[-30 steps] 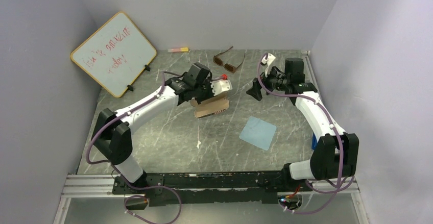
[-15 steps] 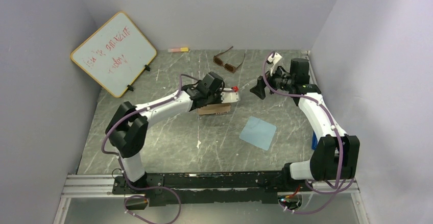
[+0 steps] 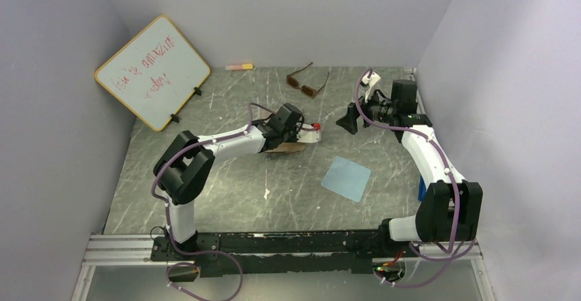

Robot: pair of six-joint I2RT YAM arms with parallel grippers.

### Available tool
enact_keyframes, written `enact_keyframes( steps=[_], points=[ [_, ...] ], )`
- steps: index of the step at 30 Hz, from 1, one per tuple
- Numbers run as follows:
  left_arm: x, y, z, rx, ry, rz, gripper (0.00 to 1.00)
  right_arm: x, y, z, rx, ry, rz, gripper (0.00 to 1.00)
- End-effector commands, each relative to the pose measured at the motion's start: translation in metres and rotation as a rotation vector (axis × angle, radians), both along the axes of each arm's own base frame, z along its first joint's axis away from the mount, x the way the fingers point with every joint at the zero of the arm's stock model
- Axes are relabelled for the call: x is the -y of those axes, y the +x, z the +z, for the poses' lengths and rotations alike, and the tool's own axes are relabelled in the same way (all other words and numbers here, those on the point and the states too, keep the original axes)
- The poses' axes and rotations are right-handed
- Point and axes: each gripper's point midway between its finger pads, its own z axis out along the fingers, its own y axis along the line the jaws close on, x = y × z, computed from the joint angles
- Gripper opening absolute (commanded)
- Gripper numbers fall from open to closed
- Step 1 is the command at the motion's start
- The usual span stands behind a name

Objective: Organize the sunglasses
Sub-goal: Place the sunglasses case at the center of the board.

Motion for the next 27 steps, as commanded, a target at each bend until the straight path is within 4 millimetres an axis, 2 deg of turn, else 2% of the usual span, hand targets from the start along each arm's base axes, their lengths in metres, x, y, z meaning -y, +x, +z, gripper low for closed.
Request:
enact_keyframes(
  steps=[1,8,9,14,27],
  points=[
    [0.006,0.017,0.016,0.11,-0.025,0.02,0.13,-0.004,0.001,0.011,0.037,0.03,0.028,1.0],
    [0.004,0.025,0.012,0.149,-0.026,0.046,0.13,-0.006,-0.001,0.011,0.033,0.038,0.042,1.0],
    [0.005,0.025,0.011,0.152,-0.024,0.046,0.13,0.002,0.002,0.011,0.031,0.039,0.021,1.0],
    [0.002,0.026,0.003,0.159,-0.001,0.057,0.13,0.003,0.002,0.009,0.025,0.044,0.02,1.0],
    [0.005,0.035,0.004,0.211,-0.027,0.074,0.14,0.003,0.002,0.008,0.017,0.052,0.027,1.0]
  ],
)
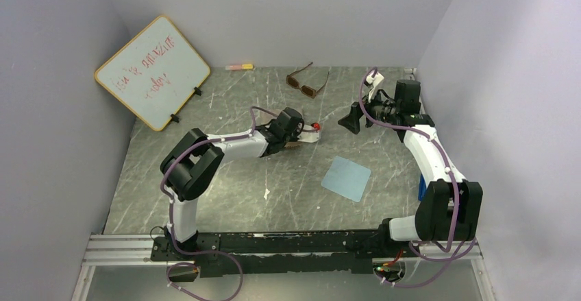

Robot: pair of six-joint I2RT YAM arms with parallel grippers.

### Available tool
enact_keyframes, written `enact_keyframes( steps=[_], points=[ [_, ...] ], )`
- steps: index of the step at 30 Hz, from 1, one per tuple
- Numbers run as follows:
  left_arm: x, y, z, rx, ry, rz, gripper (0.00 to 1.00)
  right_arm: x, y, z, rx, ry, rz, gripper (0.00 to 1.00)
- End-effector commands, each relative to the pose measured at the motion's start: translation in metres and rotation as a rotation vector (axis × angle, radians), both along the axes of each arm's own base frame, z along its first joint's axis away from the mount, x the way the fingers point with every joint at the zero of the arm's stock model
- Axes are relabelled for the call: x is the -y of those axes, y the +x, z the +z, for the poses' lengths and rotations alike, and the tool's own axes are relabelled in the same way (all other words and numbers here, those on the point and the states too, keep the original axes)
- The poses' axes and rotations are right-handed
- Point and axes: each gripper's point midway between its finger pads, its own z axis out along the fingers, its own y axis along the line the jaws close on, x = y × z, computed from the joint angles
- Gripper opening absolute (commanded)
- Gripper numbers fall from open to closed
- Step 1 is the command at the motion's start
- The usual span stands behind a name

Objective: Organize the sunglasses
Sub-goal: Place the sunglasses case at the center of the board.

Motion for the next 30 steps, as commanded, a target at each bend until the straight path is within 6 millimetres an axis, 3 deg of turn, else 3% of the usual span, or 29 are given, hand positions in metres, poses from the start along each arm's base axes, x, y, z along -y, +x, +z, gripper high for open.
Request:
enact_keyframes(
  steps=[1,30],
  points=[
    [0.0078,0.0107,0.0174,0.082,-0.034,0.008,0.14,-0.0023,0.0029,0.0062,0.024,0.021,0.017,1.0],
    [0.0097,0.0133,0.0134,0.139,-0.003,0.016,0.22,-0.0021,0.0014,0.0066,0.021,0.028,0.023,1.0]
  ],
)
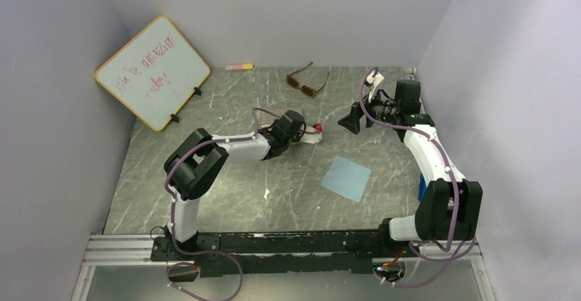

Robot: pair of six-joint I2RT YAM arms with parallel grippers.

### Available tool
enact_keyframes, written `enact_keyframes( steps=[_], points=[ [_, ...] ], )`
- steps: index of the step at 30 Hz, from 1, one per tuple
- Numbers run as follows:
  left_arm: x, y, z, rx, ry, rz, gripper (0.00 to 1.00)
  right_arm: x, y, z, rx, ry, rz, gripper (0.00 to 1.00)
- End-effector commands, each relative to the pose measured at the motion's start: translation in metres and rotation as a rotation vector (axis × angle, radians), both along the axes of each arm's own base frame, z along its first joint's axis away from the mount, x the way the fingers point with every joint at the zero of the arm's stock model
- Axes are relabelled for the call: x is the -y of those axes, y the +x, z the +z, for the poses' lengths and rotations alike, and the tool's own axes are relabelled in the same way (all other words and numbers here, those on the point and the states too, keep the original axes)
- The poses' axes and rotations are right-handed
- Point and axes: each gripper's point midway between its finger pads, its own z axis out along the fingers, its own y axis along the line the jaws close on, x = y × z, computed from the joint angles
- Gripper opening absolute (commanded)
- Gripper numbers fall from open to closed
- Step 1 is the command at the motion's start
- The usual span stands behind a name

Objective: Organize the sunglasses
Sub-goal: Place the sunglasses case at the center of the board.

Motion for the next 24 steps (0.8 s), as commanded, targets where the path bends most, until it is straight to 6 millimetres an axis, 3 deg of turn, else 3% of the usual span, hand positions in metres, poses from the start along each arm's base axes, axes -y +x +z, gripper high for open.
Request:
enact_keyframes(
  steps=[1,12,19,21,24],
  points=[
    [0.004,0.007,0.009,0.06,-0.014,0.011,0.22,-0.001,0.003,0.008,0.031,0.017,0.012,1.0],
    [0.003,0.012,0.01,0.098,-0.013,0.021,0.21,0.0,0.003,0.007,0.026,0.019,0.013,1.0],
    [0.003,0.013,0.021,0.121,-0.035,0.029,0.2,0.001,0.003,0.006,0.024,0.019,0.011,1.0],
    [0.006,0.013,0.029,0.117,-0.062,0.03,0.22,0.0,0.002,0.006,0.024,0.02,0.012,1.0],
    [0.008,0.011,0.044,0.097,-0.11,0.04,0.32,0.001,0.002,0.006,0.024,0.021,0.013,1.0]
  ],
)
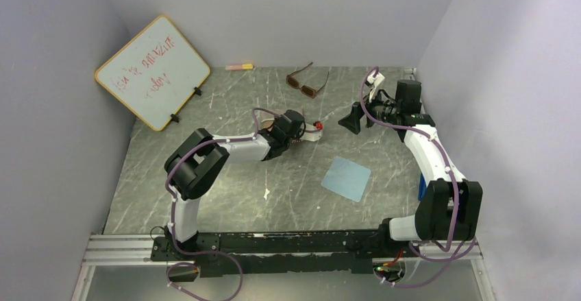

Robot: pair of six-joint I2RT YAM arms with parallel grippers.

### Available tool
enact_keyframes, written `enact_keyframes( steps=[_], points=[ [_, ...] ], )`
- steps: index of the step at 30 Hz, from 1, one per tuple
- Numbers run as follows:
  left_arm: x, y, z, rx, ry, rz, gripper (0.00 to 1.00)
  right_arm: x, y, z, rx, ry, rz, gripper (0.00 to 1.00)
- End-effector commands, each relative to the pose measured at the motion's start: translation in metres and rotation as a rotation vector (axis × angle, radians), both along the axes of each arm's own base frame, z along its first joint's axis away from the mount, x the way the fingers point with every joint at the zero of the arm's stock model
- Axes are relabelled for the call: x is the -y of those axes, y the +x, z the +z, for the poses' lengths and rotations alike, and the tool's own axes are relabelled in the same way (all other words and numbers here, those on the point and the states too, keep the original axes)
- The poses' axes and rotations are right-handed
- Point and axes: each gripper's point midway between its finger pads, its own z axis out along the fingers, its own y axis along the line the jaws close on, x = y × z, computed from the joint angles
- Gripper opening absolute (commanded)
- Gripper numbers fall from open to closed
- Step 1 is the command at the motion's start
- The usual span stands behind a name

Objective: Organize the sunglasses
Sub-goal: Place the sunglasses case at the center of the board.

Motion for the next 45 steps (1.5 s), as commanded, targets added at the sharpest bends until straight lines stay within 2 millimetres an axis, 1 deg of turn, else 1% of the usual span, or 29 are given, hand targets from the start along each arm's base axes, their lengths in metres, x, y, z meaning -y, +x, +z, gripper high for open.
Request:
enact_keyframes(
  steps=[1,4,6,8,12,13,15,17,19,21,24,29,34,37,41,45],
  points=[
    [0.009,0.001,0.039,0.025,-0.111,0.017,0.38,-0.001,0.002,0.005,0.021,0.018,0.015,1.0],
    [0.009,-0.002,0.058,0.027,-0.173,0.029,0.55,-0.001,0.002,0.005,0.021,0.019,0.016,1.0],
    [0.008,-0.005,0.07,0.03,-0.211,0.033,0.63,-0.001,0.002,0.005,0.023,0.019,0.017,1.0],
    [0.006,-0.01,0.079,0.027,-0.24,0.031,0.66,-0.001,0.002,0.005,0.022,0.019,0.016,1.0],
    [0.003,-0.024,0.091,-0.024,-0.284,0.004,0.67,-0.001,0.001,0.005,0.019,0.021,0.018,1.0],
    [0.003,-0.031,0.089,-0.07,-0.291,-0.019,0.66,0.0,0.001,0.005,0.018,0.021,0.017,1.0],
    [0.008,-0.046,0.085,-0.19,-0.338,-0.086,0.61,0.0,0.002,0.005,0.019,0.021,0.016,1.0],
    [0.008,-0.059,0.077,-0.323,-0.368,-0.136,0.57,0.0,0.001,0.005,0.018,0.022,0.015,1.0],
    [0.007,-0.07,0.068,-0.44,-0.39,-0.169,0.49,0.0,0.002,0.006,0.02,0.023,0.015,1.0],
    [0.003,-0.076,0.059,-0.518,-0.405,-0.189,0.43,0.0,0.001,0.005,0.017,0.024,0.016,1.0],
    [-0.001,-0.08,0.048,-0.575,-0.423,-0.204,0.37,0.0,0.001,0.006,0.018,0.024,0.017,1.0],
    [0.001,-0.09,0.03,-0.687,-0.406,-0.238,0.3,0.0,0.001,0.005,0.015,0.025,0.018,1.0],
    [0.004,-0.091,0.011,-0.732,-0.394,-0.233,0.3,0.0,0.001,0.004,0.012,0.027,0.021,1.0],
    [0.002,-0.084,-0.001,-0.724,-0.385,-0.199,0.3,0.0,0.001,0.004,0.01,0.028,0.022,1.0],
    [0.001,-0.075,-0.011,-0.701,-0.375,-0.166,0.28,0.0,0.0,0.004,0.009,0.031,0.025,1.0],
    [0.002,-0.073,-0.019,-0.71,-0.371,-0.158,0.27,0.0,0.0,0.004,0.007,0.032,0.026,1.0]
  ],
)
